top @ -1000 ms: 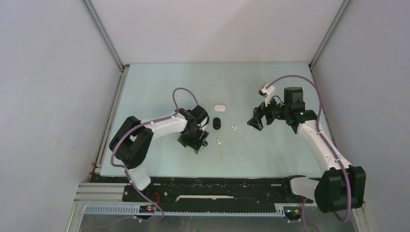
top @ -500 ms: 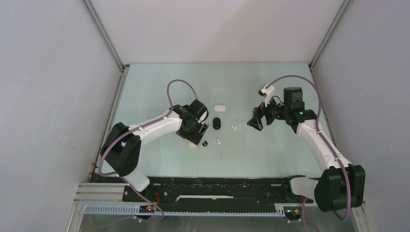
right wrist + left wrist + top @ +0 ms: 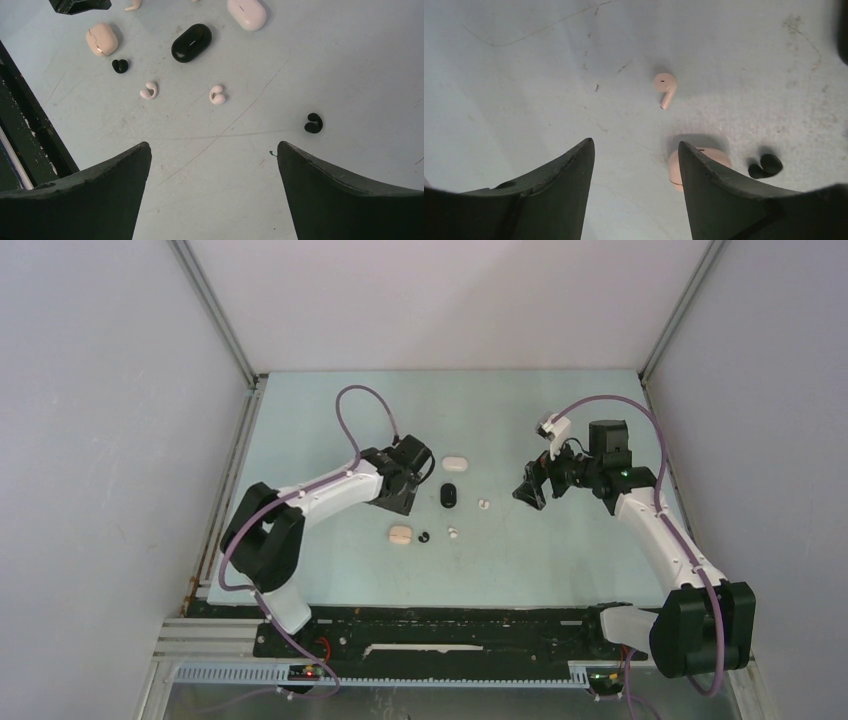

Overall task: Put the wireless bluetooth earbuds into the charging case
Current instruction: Pick up the charging case at the center of the board.

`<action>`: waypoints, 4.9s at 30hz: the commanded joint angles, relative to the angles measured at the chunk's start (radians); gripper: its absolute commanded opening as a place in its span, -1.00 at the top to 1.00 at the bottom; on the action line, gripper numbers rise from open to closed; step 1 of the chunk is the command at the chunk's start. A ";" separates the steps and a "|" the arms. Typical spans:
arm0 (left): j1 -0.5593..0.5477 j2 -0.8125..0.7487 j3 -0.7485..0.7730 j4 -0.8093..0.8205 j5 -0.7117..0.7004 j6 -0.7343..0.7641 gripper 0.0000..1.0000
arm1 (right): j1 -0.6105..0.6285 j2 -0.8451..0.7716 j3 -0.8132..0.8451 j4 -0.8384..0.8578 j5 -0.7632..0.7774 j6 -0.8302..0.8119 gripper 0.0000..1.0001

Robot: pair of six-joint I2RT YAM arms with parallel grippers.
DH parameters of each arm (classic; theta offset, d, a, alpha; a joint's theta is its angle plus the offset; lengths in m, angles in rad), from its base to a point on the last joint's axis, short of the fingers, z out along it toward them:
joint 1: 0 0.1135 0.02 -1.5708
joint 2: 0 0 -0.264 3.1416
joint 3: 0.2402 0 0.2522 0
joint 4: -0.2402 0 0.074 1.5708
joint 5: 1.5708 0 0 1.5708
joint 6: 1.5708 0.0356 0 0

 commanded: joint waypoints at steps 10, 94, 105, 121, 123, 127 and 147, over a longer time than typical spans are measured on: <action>-0.054 0.073 -0.019 -0.022 -0.057 0.082 -0.38 | 0.001 0.004 0.049 -0.017 -0.021 -0.017 -0.97; -0.069 -0.270 -0.175 0.349 1.538 0.143 0.73 | 0.424 -0.328 -0.004 -0.355 -0.137 -0.494 -0.14; -0.076 -0.241 -0.192 0.385 1.595 0.104 0.73 | 0.599 -0.192 0.105 -0.366 -0.056 -0.506 -0.26; -0.096 -0.196 -0.176 0.334 1.598 0.134 0.74 | 0.670 -0.127 0.178 -0.375 -0.097 -0.470 -0.28; -0.098 -0.190 -0.174 0.329 1.604 0.135 0.73 | 0.678 -0.115 0.185 -0.376 -0.095 -0.476 -0.24; -0.102 -0.191 -0.172 0.324 1.615 0.137 0.73 | 0.707 -0.084 0.202 -0.403 -0.090 -0.490 -0.13; -0.105 -0.164 -0.149 0.293 1.620 0.143 0.77 | 0.737 -0.023 0.217 -0.442 -0.150 -0.494 0.08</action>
